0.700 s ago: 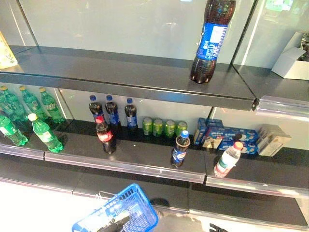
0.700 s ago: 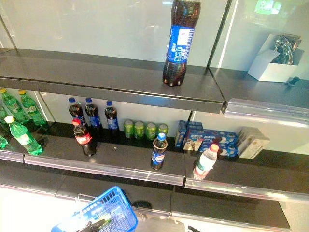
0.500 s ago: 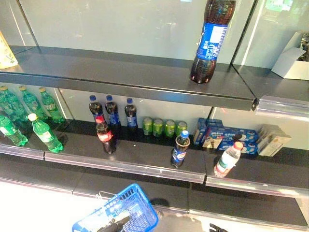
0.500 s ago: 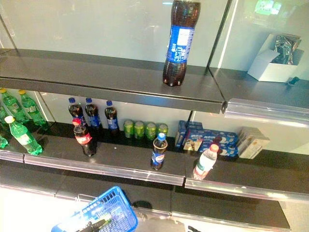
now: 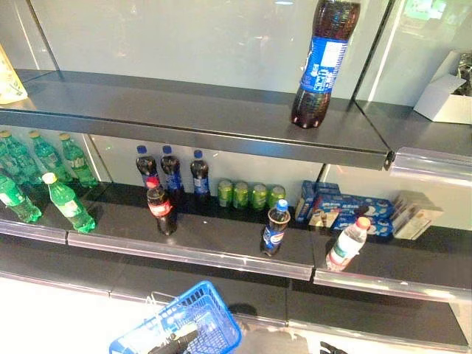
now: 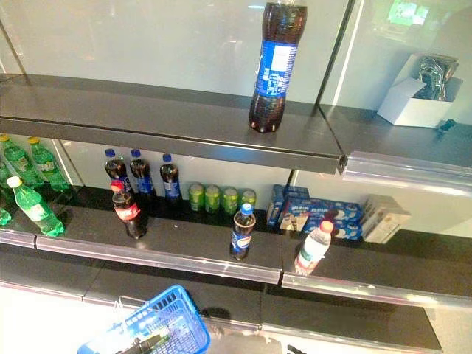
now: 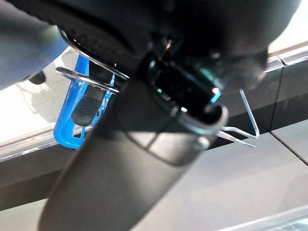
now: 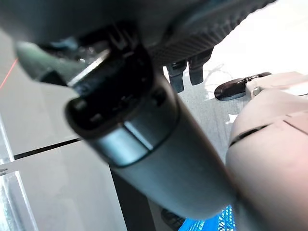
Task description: Pick up the drink and place into the basket.
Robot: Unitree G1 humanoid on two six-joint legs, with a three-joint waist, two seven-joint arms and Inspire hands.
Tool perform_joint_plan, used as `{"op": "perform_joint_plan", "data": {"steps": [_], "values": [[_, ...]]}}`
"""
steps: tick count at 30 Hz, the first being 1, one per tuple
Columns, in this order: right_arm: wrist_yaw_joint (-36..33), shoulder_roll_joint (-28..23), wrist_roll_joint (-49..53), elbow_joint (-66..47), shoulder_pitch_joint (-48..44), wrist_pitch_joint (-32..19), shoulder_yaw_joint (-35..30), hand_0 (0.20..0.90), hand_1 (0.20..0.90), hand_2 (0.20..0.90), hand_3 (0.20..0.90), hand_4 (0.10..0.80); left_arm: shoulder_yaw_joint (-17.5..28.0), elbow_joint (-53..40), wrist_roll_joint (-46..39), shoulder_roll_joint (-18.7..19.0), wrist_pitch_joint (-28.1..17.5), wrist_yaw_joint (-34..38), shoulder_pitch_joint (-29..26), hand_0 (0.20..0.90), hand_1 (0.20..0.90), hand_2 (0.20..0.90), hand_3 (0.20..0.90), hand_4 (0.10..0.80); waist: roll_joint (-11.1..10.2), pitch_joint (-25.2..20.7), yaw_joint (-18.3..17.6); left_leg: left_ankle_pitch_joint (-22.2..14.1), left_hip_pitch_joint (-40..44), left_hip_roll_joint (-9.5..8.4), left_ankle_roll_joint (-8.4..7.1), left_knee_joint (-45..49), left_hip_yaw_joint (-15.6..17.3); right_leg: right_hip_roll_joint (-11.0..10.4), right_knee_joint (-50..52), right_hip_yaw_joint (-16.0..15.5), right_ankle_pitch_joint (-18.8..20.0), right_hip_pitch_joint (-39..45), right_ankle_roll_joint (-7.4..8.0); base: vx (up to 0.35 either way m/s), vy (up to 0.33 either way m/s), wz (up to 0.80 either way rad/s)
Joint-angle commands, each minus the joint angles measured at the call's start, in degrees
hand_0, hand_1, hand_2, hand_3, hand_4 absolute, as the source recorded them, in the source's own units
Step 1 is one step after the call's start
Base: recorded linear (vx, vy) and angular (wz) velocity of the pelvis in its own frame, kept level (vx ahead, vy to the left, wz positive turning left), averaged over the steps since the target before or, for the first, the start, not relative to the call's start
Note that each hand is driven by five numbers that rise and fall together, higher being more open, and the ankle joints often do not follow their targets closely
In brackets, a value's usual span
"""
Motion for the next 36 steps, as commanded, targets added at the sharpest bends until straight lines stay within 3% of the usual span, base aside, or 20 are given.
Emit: {"op": "perform_joint_plan", "data": {"steps": [1,12,16,21,23,25,27,29,32,36], "values": [[0.58,-2.96,0.13,2.06,-5.66,-1.9,-0.09,0.9,0.9,0.9,0.9,0.8,0.67,-2.35,-0.22,-3.29,-2.63,-9.08,-5.68,0.3,0.3,0.3,0.2,0.1,2.91,2.46,1.59,-7.26,3.58,-6.23,4.53,0.42,-2.35,6.31,0.24,-3.33,2.55,-1.75,-3.73,0.0,0.0,0.0],[-0.1,-2.95,1.75,1.42,-5.76,-1.78,-0.28,0.9,0.9,0.9,0.9,0.8,0.24,-1.94,2.08,-3.13,-2.14,-10.18,-5.79,0.3,0.3,0.3,0.2,0.1,2.84,2.66,1.0,-7.09,3.64,-6.04,4.98,0.42,-1.83,6.39,3.39,-2.87,1.31,-2.66,-3.89,-0.003,0.028,-0.01],[-0.55,-2.88,3.52,0.61,-5.47,-1.45,-0.69,0.9,0.9,0.9,0.9,0.8,-0.07,-2.14,3.45,-2.5,-1.34,-10.66,-6.62,0.3,0.3,0.3,0.2,0.1,2.3,4.43,-1.05,-7.91,3.74,-6.95,6.16,0.42,-0.74,4.25,8.77,-1.46,4.15,-7.98,-1.51,-0.055,0.133,-0.34],[-0.42,-2.59,5.25,1.84,-4.05,-2.91,-2.34,0.9,0.9,0.9,0.9,0.8,-0.32,-1.64,5.6,-1.93,-1.34,-11.0,-7.56,0.3,0.3,0.3,0.2,0.1,1.51,5.59,-2.73,-8.09,3.2,-7.24,5.73,0.42,1.8,1.89,5.33,0.33,9.48,-11.19,0.9,-0.091,0.041,-0.53],[0.37,-2.55,4.11,2.21,-3.37,-3.18,-3.71,0.9,0.9,0.9,0.9,0.8,0.06,-1.9,5.64,-1.33,-1.53,-10.8,-7.6,0.3,0.3,0.3,0.2,0.1,1.37,6.49,-3.16,-7.72,3.17,-6.35,5.25,0.42,4.9,-0.07,7.1,-2.7,12.19,-13.09,1.98,-0.133,-0.011,-0.57],[0.29,-2.46,4.21,2.14,-3.15,-3.09,-3.94,0.9,0.9,0.9,0.9,0.8,0.64,-2.35,5.79,-0.88,-1.22,-10.91,-7.55,0.3,0.3,0.3,0.2,0.1,1.5,6.68,-3.1,-7.2,2.89,-5.73,5.21,0.42,6.91,-0.69,9.39,-4.31,12.21,-13.46,2.12,-0.158,-0.01,-0.63],[0.22,-2.53,5.73,2.17,-3.07,-3.11,-4.42,0.9,0.9,0.9,0.9,0.8,1.07,-2.82,6.86,-0.47,-0.71,-11.02,-7.66,0.3,0.3,0.3,0.2,0.1,1.97,6.34,-2.8,-6.24,1.81,-4.81,5.4,0.42,9.18,-0.63,13.34,-5.9,10.57,-12.84,1.57,-0.244,-0.004,-1.08],[0.55,-2.56,5.1,2.01,-3.45,-3.21,-4.64,0.9,0.9,0.9,0.9,0.8,0.96,-2.97,5.94,-0.79,-1.07,-10.22,-7.51,0.3,0.3,0.3,0.2,0.1,2.18,5.63,-2.34,-6.84,1.56,-4.28,4.98,0.42,10.44,-1.4,15.17,-7.47,9.04,-10.26,1.96,-0.207,-0.022,-1.28],[1.2,-2.34,3.42,2.25,-4.12,-3.82,-4.66,0.9,0.9,0.9,0.9,0.8,1.53,-3.09,4.59,-1.18,-1.95,-9.88,-6.83,0.3,0.3,0.3,0.2,0.1,1.75,4.22,-1.1,-5.86,0.76,-3.29,4.12,0.42,14.68,-2.61,12.13,-11.89,7.94,-5.44,1.77,-0.223,-0.108,-0.8],[1.79,-2.07,1.39,2.56,-4.63,-4.19,-4.52,0.9,0.9,0.9,0.9,0.8,2.72,-3.56,3.58,-1.31,-2.01,-9.78,-5.82,0.3,0.3,0.3,0.2,0.1,1.55,2.88,0.41,-4.8,0.96,-1.61,3.58,0.42,20.4,-2.6,8.35,-17.9,5.85,-0.74,0.98,-0.153,-0.137,-1.03]]}}
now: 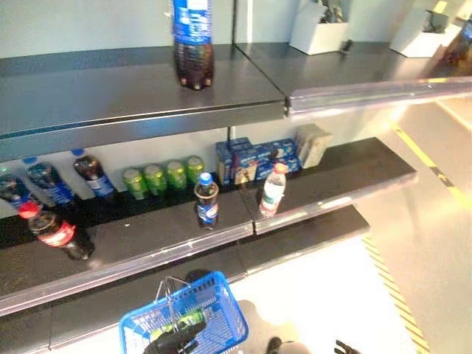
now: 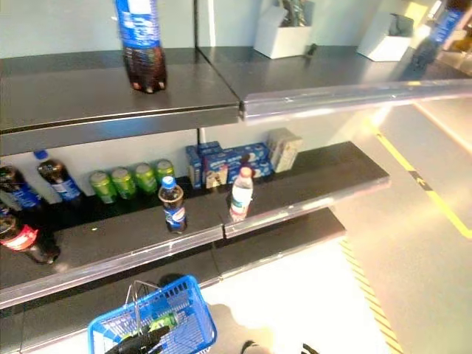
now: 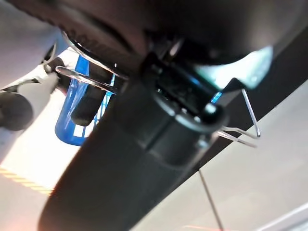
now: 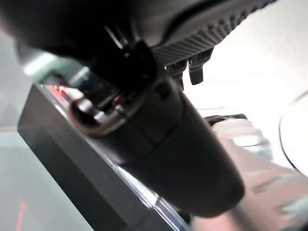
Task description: Pick up the drink and place into the basket.
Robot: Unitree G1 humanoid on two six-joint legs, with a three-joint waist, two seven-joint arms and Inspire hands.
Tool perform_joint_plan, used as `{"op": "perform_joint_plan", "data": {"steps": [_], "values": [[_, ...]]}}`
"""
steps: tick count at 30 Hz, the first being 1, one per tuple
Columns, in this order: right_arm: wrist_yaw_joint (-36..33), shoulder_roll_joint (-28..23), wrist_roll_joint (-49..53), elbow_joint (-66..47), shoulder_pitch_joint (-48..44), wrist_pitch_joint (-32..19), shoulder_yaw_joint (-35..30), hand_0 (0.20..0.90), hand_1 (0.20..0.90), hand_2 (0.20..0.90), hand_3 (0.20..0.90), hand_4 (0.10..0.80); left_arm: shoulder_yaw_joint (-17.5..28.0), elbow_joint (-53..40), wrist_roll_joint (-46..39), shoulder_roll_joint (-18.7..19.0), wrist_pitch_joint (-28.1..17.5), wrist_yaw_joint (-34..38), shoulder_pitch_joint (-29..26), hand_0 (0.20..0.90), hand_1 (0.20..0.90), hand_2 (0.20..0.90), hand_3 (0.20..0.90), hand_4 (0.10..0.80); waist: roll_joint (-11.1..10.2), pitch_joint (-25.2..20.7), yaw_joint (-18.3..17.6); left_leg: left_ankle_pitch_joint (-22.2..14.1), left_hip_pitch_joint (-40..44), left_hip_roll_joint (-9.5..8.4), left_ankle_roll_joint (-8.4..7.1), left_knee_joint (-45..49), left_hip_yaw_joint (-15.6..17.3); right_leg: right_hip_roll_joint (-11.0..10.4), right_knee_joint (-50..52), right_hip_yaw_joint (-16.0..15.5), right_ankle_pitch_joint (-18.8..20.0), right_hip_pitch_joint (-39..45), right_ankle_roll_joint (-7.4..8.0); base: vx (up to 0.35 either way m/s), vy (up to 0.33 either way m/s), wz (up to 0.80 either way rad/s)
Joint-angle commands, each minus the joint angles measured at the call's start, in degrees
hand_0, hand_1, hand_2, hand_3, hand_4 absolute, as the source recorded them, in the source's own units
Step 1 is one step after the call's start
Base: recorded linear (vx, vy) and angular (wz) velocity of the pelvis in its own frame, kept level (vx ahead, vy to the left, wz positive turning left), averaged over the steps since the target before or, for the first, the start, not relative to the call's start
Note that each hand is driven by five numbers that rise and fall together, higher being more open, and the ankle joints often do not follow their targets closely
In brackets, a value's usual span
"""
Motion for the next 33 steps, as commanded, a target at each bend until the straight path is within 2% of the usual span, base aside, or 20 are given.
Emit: {"op": "perform_joint_plan", "data": {"steps": [1,4,6,7,8,11,14,16,17,19,20,22,23,25,26,29,30,33], "values": [[1.57,0.24,-2.28,1.69,-4.65,-3.12,1.17,0.9,0.9,0.9,0.9,0.8,2.06,-3.51,-3.04,-1.0,-1.64,-7.22,-3.02,0.3,0.3,0.3,0.2,0.1,-0.07,-2.83,0.81,-3.24,-3.05,-6.6,4.28,-0.1,-3.1,-1.97,-8.08,0.05,7.97,10.33,6.2,-0.179,-0.203,-1.43],[1.36,0.6,-3.15,1.52,-5.05,-2.9,2.03,0.9,0.9,0.9,0.9,0.8,2.5,-3.87,-3.99,-0.87,-1.72,-7.29,-2.67,0.3,0.3,0.3,0.2,0.1,-0.03,-3.11,1.15,-2.54,-2.83,-5.08,4.12,-0.07,-0.22,-0.48,-9.38,-1.78,5.11,10.8,4.79,-0.158,-0.24,-1.37],[1.11,0.65,-2.8,1.22,-5.09,-2.63,2.45,0.9,0.9,0.9,0.9,0.8,2.57,-4.17,-4.17,-1.12,-1.85,-7.24,-2.58,0.3,0.3,0.3,0.2,0.1,-0.24,-3.02,0.82,-1.76,-2.97,-3.73,3.54,0.16,1.34,1.46,-11.35,-1.82,3.39,10.78,3.75,-0.178,-0.329,-0.82],[1.11,0.49,-2.6,1.22,-5.1,-2.65,2.45,0.9,0.9,0.9,0.9,0.8,2.51,-4.02,-4.01,-1.18,-1.85,-7.3,-2.78,0.3,0.3,0.3,0.2,0.1,-0.4,-2.9,0.54,-0.85,-3.18,-2.73,2.73,0.27,1.74,2.6,-12.38,-1.72,3.25,10.52,3.26,-0.188,-0.382,-0.57],[1.34,0.15,-1.87,1.23,-5.24,-2.64,2.66,0.9,0.9,0.9,0.9,0.8,2.12,-3.99,-3.87,-1.2,-1.78,-7.67,-3.07,0.3,0.3,0.3,0.2,0.1,-0.46,-2.77,0.3,0.07,-3.43,-1.79,1.94,0.35,1.85,3.44,-12.85,-1.45,3.26,10.11,2.63,-0.161,-0.33,-0.4],[1.46,-0.59,-0.13,0.84,-5.73,-1.99,2.75,0.9,0.9,0.9,0.9,0.8,1.44,-4.25,-4.07,-1.53,-2.16,-7.52,-3.34,0.3,0.3,0.3,0.2,0.1,-0.65,-2.23,-0.25,1.32,-3.93,-0.23,0.96,0.48,1.94,4.96,-13.54,-0.94,3.05,9.52,1.28,-0.132,-0.274,-0.35],[1.92,-1.29,0.5,0.6,-6.04,-1.72,2.95,0.9,0.9,0.9,0.9,0.8,0.97,-4.28,-4.03,-2.02,-2.43,-6.71,-3.82,0.3,0.3,0.3,0.2,0.1,-0.75,-1.87,-0.77,2.47,-4.64,0.79,-0.13,0.58,1.0,6.74,-14.91,0.09,3.3,9.4,0.23,-0.111,-0.249,-0.16],[1.61,-1.53,1.72,0.25,-6.41,-1.4,3.35,0.9,0.9,0.9,0.9,0.8,0.75,-4.18,-3.72,-2.29,-2.27,-6.81,-4.16,0.3,0.3,0.3,0.2,0.1,-0.77,-1.75,-1.0,2.57,-5.06,0.84,-0.5,0.58,-1.03,7.88,-15.81,1.87,3.63,9.01,-0.2,-0.083,-0.224,-0.24],[1.46,-1.57,1.78,0.11,-6.55,-1.19,3.52,0.9,0.9,0.9,0.9,0.8,0.73,-4.06,-3.74,-2.41,-2.31,-6.87,-4.12,0.3,0.3,0.3,0.2,0.1,-0.71,-1.73,-0.97,2.33,-5.33,0.49,-0.46,0.55,-2.67,8.26,-15.91,3.05,3.54,8.75,-0.33,-0.031,-0.173,-0.22],[0.94,-1.63,1.5,-0.28,-6.74,-0.75,4.16,0.9,0.9,0.9,0.9,0.8,0.49,-3.61,-4.25,-2.92,-2.46,-6.74,-3.83,0.3,0.3,0.3,0.2,0.1,-0.21,-1.75,-0.12,1.29,-6.75,-1.46,0.08,0.45,-10.95,9.42,-16.06,7.76,2.79,8.26,-0.86,0.015,-0.137,-0.21],[0.96,-1.7,1.31,-0.35,-6.66,-0.75,4.25,0.9,0.9,0.9,0.9,0.8,0.34,-3.52,-4.32,-3.03,-2.53,-6.83,-3.67,0.3,0.3,0.3,0.2,0.1,-0.03,-1.8,0.04,1.07,-6.98,-1.81,0.18,0.45,-12.65,9.68,-16.06,8.66,2.54,8.2,-1.02,0.039,-0.125,-0.34],[1.3,-2.21,1.29,-0.65,-6.75,-0.63,4.92,0.9,0.9,0.9,0.9,0.8,-0.26,-3.48,-4.97,-3.44,-2.54,-7.02,-3.12,0.3,0.3,0.3,0.2,0.1,0.54,-1.96,1.04,-0.28,-7.14,-4.02,0.87,0.61,-20.94,10.7,-16.06,13.08,1.74,7.95,-1.8,0.001,-0.125,-0.73],[1.34,-2.36,1.11,-0.72,-6.88,-0.64,5.16,0.9,0.9,0.9,0.9,0.8,-0.44,-3.56,-5.49,-3.71,-2.7,-6.82,-2.96,0.3,0.3,0.3,0.2,0.1,0.69,-1.88,1.48,0.25,-7.81,-4.75,1.53,1.08,-22.81,10.92,-15.95,14.09,2.47,7.13,-2.42,-0.039,-0.08,-0.86],[1.18,-2.62,0.76,-0.85,-7.06,-0.36,5.83,0.9,0.9,0.9,0.9,0.8,-0.96,-3.88,-6.68,-4.09,-2.62,-6.39,-2.55,0.3,0.3,0.3,0.2,0.1,1.14,-1.74,2.03,-1.1,-7.83,-6.73,1.88,2.4,-27.91,11.2,-15.89,16.92,2.55,6.96,-2.56,0.013,-0.078,-0.95],[0.88,-2.72,0.7,-0.98,-7.07,-0.12,6.1,0.9,0.9,0.9,0.9,0.8,-1.13,-4.26,-6.96,-4.15,-2.18,-6.31,-2.39,0.3,0.3,0.3,0.2,0.1,1.56,-1.82,2.18,-1.53,-7.91,-7.77,2.02,2.57,-29.87,11.38,-16.03,18.19,2.65,6.83,-2.55,0.064,-0.072,-0.99],[0.33,-2.73,0.95,-1.02,-7.33,0.06,6.71,0.9,0.9,0.9,0.9,0.8,-2.09,-5.05,-7.63,-4.38,-1.83,-6.01,-1.98,0.3,0.3,0.3,0.2,0.1,2.67,-1.5,2.54,-1.36,-7.39,-9.8,2.43,0.41,-32.59,11.95,-16.03,19.34,2.41,7.25,-2.33,0.096,-0.042,-0.67],[0.19,-2.78,1.23,-1.05,-7.57,0.35,6.98,0.9,0.9,0.9,0.9,0.8,-2.57,-4.96,-8.2,-4.38,-2.22,-6.02,-1.55,0.3,0.3,0.3,0.2,0.1,3.32,-1.23,2.77,-0.91,-8.29,-10.95,2.46,-0.1,-34.39,12.51,-15.79,20.17,2.14,7.52,-2.21,0.146,-0.057,-0.5],[0.06,-2.99,1.63,-0.99,-7.82,0.41,7.39,0.9,0.9,0.9,0.9,0.8,-3.1,-4.96,-8.55,-4.23,-2.37,-6.63,-1.38,0.3,0.3,0.3,0.2,0.1,4.05,-0.43,3.12,1.05,-11.38,-12.23,1.85,-0.1,-35.44,13.43,-15.58,21.78,1.61,8.23,-2.11,0.169,-0.032,-0.46]]}}
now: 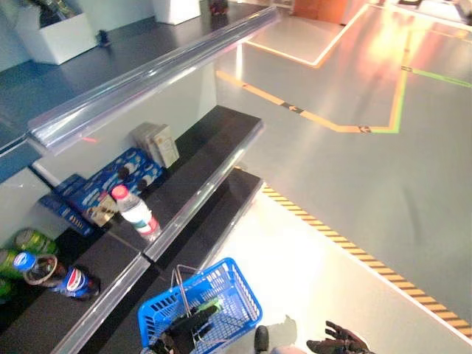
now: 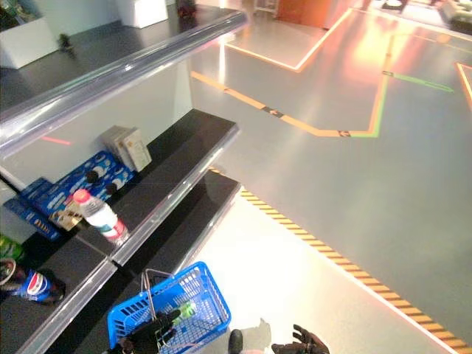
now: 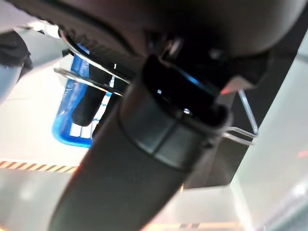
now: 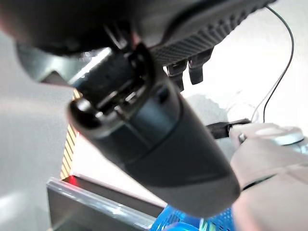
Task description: Pick up the drink and place into the basket.
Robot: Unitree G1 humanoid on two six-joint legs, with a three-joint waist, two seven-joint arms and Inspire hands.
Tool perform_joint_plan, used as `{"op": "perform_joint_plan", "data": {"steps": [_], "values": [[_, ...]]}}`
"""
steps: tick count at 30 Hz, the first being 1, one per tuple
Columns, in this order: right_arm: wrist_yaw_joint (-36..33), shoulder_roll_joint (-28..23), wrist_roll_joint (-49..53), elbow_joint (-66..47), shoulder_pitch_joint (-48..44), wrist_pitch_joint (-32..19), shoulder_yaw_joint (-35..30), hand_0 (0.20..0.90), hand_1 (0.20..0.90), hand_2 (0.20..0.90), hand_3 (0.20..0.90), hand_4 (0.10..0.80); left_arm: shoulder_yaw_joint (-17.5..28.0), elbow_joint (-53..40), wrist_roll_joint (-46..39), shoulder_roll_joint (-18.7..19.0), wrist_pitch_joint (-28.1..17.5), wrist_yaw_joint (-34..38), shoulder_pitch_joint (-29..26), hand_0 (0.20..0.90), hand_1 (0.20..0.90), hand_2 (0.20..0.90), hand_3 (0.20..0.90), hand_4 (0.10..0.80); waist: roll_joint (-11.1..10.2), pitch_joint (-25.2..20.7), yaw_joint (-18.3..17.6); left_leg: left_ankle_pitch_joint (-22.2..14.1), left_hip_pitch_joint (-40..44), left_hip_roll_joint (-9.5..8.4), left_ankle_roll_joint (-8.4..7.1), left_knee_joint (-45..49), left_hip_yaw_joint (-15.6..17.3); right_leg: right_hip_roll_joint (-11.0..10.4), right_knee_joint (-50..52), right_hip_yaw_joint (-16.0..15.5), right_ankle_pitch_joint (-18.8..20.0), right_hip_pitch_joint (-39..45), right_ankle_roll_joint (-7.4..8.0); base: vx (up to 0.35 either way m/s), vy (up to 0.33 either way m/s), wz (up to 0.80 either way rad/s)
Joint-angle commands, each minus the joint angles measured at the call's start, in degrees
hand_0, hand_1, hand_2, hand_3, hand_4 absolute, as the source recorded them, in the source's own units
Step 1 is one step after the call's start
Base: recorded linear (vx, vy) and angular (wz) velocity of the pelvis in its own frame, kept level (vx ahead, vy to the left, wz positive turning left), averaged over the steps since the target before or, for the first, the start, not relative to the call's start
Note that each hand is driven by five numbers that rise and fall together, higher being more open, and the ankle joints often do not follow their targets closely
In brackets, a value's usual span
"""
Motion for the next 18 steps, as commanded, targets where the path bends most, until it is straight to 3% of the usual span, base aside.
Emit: {"op": "perform_joint_plan", "data": {"steps": [1,6,10,12,14,18], "values": [[-0.53,-1.39,1.57,1.79,-2.9,-1.55,0.86,0.9,0.9,0.9,0.9,0.8,-0.18,-2.03,-3.29,0.75,-2.16,-5.9,1.45,0.3,0.3,0.3,0.2,0.1,3.15,-2.41,1.72,11.26,-7.43,-1.38,0.06,-3.92,0.69,3.83,1.24,-0.96,-7.16,8.4,5.06,0.226,-0.003,-0.62],[0.02,-1.93,0.46,2.18,-3.43,-1.74,0.5,0.9,0.9,0.9,0.9,0.8,0.08,-1.85,-3.68,0.4,-2.9,-6.54,1.54,0.3,0.3,0.3,0.2,0.1,3.05,-1.52,2.79,12.52,-9.41,-2.8,0.97,-3.7,1.3,4.44,2.41,0.7,-8.47,9.98,4.48,0.263,0.026,-0.77],[0.69,-1.19,-1.13,2.71,-2.86,-3.17,0.0,0.9,0.9,0.9,0.9,0.8,1.17,-0.96,-3.73,1.17,-2.69,-6.92,0.98,0.3,0.3,0.3,0.2,0.1,2.23,-2.55,2.51,9.9,-6.08,-3.92,3.25,-3.28,0.72,3.78,4.56,1.19,-10.07,11.06,4.95,0.309,0.078,-0.3],[0.96,-0.71,-2.26,2.54,-2.68,-3.7,-0.01,0.9,0.9,0.9,0.9,0.8,2.15,-0.7,-3.49,1.61,-2.42,-6.72,0.64,0.3,0.3,0.3,0.2,0.1,1.95,-3.38,2.51,9.13,-4.19,-4.01,3.77,-3.78,0.81,3.15,6.52,0.16,-10.7,10.84,5.62,0.26,0.071,-0.25],[1.07,-0.05,-1.24,1.89,-3.34,-3.76,0.19,0.9,0.9,0.9,0.9,0.8,2.95,-0.51,-2.46,2.34,-1.87,-6.04,-0.19,0.3,0.3,0.3,0.2,0.1,1.71,-3.65,2.78,8.85,-2.77,-4.13,4.37,-3.92,1.02,1.35,15.6,-2.18,-9.16,8.14,7.47,0.214,0.064,-0.47],[2.16,0.15,-0.5,0.67,-5.21,-3.58,0.43,0.9,0.9,0.9,0.9,0.8,2.93,-0.74,-3.21,3.13,-1.72,-5.18,-1.4,0.3,0.3,0.3,0.2,0.1,2.46,-2.7,2.31,7.9,-1.01,-3.29,5.23,-3.62,1.54,0.58,32.42,-3.89,-6.34,-0.4,9.42,0.125,0.075,-0.37]]}}
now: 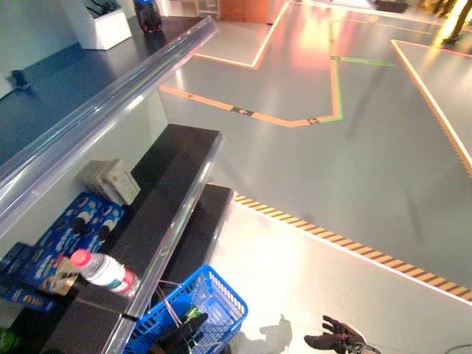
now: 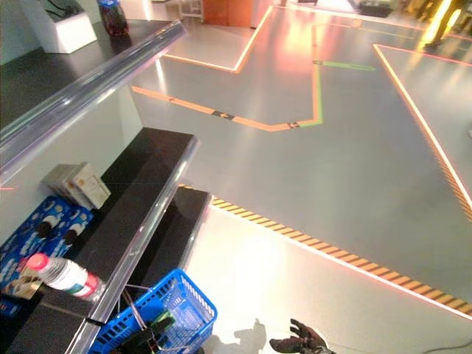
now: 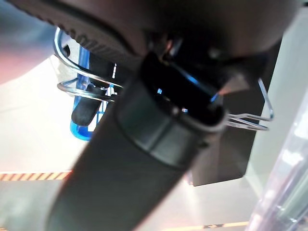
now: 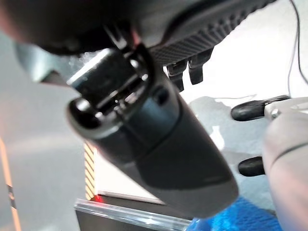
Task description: Pick up the drink and place into the basket.
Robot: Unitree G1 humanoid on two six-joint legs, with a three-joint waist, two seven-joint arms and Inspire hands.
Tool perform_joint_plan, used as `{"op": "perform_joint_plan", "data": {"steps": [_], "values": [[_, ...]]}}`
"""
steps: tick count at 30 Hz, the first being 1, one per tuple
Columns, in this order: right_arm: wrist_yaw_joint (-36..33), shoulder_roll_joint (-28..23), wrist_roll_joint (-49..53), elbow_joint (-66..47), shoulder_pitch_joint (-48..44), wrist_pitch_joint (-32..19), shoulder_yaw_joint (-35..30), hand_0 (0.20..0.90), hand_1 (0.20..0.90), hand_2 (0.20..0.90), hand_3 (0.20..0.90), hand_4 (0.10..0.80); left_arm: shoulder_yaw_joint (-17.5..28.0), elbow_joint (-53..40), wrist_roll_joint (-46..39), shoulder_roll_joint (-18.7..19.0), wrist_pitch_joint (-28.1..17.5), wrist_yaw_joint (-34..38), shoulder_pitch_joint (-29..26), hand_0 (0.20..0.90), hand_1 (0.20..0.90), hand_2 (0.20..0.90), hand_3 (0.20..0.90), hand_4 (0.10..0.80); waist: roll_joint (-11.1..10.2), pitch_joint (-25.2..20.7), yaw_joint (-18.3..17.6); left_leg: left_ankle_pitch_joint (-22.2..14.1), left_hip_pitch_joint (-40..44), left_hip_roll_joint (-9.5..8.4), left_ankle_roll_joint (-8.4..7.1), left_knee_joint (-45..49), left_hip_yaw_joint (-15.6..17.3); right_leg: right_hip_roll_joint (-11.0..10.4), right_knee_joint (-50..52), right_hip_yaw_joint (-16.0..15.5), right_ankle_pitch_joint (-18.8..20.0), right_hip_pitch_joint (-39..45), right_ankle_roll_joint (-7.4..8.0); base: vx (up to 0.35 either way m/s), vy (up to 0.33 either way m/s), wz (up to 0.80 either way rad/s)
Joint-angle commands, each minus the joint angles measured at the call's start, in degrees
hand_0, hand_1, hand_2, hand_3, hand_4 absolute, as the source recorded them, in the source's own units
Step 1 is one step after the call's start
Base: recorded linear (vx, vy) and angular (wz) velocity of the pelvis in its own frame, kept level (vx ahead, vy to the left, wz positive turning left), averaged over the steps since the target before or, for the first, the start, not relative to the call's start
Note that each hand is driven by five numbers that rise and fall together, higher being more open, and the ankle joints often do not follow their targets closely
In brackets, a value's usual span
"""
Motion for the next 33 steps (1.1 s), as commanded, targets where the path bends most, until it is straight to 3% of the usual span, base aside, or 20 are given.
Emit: {"op": "perform_joint_plan", "data": {"steps": [1,4,6,10,13,17,20,22,27,31,33], "values": [[1.89,-1.48,0.97,0.39,-3.59,-3.17,0.44,0.9,0.9,0.9,0.9,0.8,-0.32,-2.74,-2.36,0.15,-1.88,-4.83,-3.72,0.3,0.3,0.3,0.2,0.1,0.5,-2.09,1.24,-0.15,-2.07,-3.7,-1.35,0.16,-2.91,-2.69,14.51,-3.6,7.42,-3.63,3.75,0.128,0.025,-0.12],[1.24,-1.43,2.0,1.06,-4.46,-3.16,0.35,0.9,0.9,0.9,0.9,0.8,-1.46,-2.74,-2.47,0.09,-1.69,-4.41,-4.57,0.3,0.3,0.3,0.2,0.1,0.45,-1.81,1.51,-0.38,-1.17,-3.89,-1.58,0.23,-4.86,-4.75,6.97,-3.57,7.24,-2.97,2.98,0.144,-0.061,-0.05],[0.95,-1.47,3.52,1.73,-3.96,-4.15,-0.15,0.9,0.9,0.9,0.9,0.8,-2.31,-2.24,-1.97,0.05,-1.91,-4.56,-5.06,0.3,0.3,0.3,0.2,0.1,0.2,-1.52,0.69,-1.31,-0.43,-4.12,-1.51,0.41,-6.22,-6.17,-1.1,-1.1,8.78,-3.7,2.82,0.149,-0.115,0.08],[1.27,-2.37,3.02,3.03,-3.41,-4.91,-2.1,0.9,0.9,0.9,0.9,0.8,-3.07,-0.81,-2.83,0.69,-2.32,-5.28,-5.47,0.3,0.3,0.3,0.2,0.1,0.21,-1.08,-1.93,-4.75,2.21,-4.99,-1.1,0.98,-9.36,-10.24,-13.48,6.22,19.16,-9.52,5.2,0.24,-0.16,0.44],[0.95,-2.42,3.16,3.5,-3.58,-4.44,-3.02,0.9,0.9,0.9,0.9,0.8,-4.05,-1.01,-3.38,1.06,-2.6,-5.56,-5.29,0.3,0.3,0.3,0.2,0.1,0.62,-0.42,-3.15,-7.08,3.65,-4.46,-0.43,2.95,-11.52,-9.59,-14.42,9.56,20.05,-12.62,5.27,0.266,-0.195,0.57],[0.53,-2.46,4.08,3.89,-3.11,-3.95,-3.08,0.9,0.9,0.9,0.9,0.8,-3.46,-0.58,-1.43,0.59,-2.93,-6.49,-4.53,0.3,0.3,0.3,0.2,0.1,-0.83,-1.22,-3.23,-10.19,4.29,-5.73,0.25,6.02,-14.92,-7.91,-13.57,12.25,20.46,-10.28,5.0,0.212,-0.178,0.9],[0.63,-2.45,3.37,3.39,-3.3,-2.67,-2.89,0.9,0.9,0.9,0.9,0.8,-1.93,-0.49,-0.23,0.34,-2.57,-6.3,-3.8,0.3,0.3,0.3,0.2,0.1,-1.49,-1.89,-2.72,-11.35,5.42,-5.57,0.1,6.96,-16.4,-7.06,-11.16,11.53,18.66,-8.99,4.74,0.268,-0.231,1.06],[1.16,-2.55,4.74,3.12,-3.86,-2.62,-2.04,0.9,0.9,0.9,0.9,0.8,-1.1,-0.48,1.47,0.24,-1.95,-7.19,-3.48,0.3,0.3,0.3,0.2,0.1,-1.37,-2.71,-1.86,-11.36,6.22,-4.74,-0.42,6.98,-17.6,-5.5,-9.39,10.02,15.32,-7.7,3.59,0.226,-0.264,0.67],[1.59,-2.16,3.97,2.3,-4.54,-1.86,-0.53,0.9,0.9,0.9,0.9,0.8,-0.34,-1.08,0.54,-0.3,-2.33,-6.1,-2.3,0.3,0.3,0.3,0.2,0.1,-1.31,-3.83,-0.39,-11.92,6.0,-3.9,-1.7,8.92,-17.89,-4.09,-7.5,6.48,11.08,-5.59,1.38,0.112,-0.212,0.39],[1.44,-2.06,3.1,2.08,-3.64,-2.56,-0.25,0.9,0.9,0.9,0.9,0.8,-0.53,-2.47,-1.49,-0.78,-3.42,-6.81,-0.81,0.3,0.3,0.3,0.2,0.1,-1.15,-3.35,1.02,-8.92,2.55,-2.23,-3.08,9.32,-13.59,-4.05,-9.76,2.14,9.44,-2.05,0.4,0.001,-0.157,0.61],[-0.13,-2.35,4.72,2.1,-3.45,-3.29,-0.32,0.9,0.9,0.9,0.9,0.8,-1.44,-3.97,-0.57,-0.92,-2.44,-7.83,-1.46,0.3,0.3,0.3,0.2,0.1,-0.42,-2.65,1.13,-5.39,0.74,-0.18,-4.56,5.56,-7.65,-4.54,-12.42,-1.51,9.22,-0.06,0.54,-0.171,-0.02,1.24]]}}
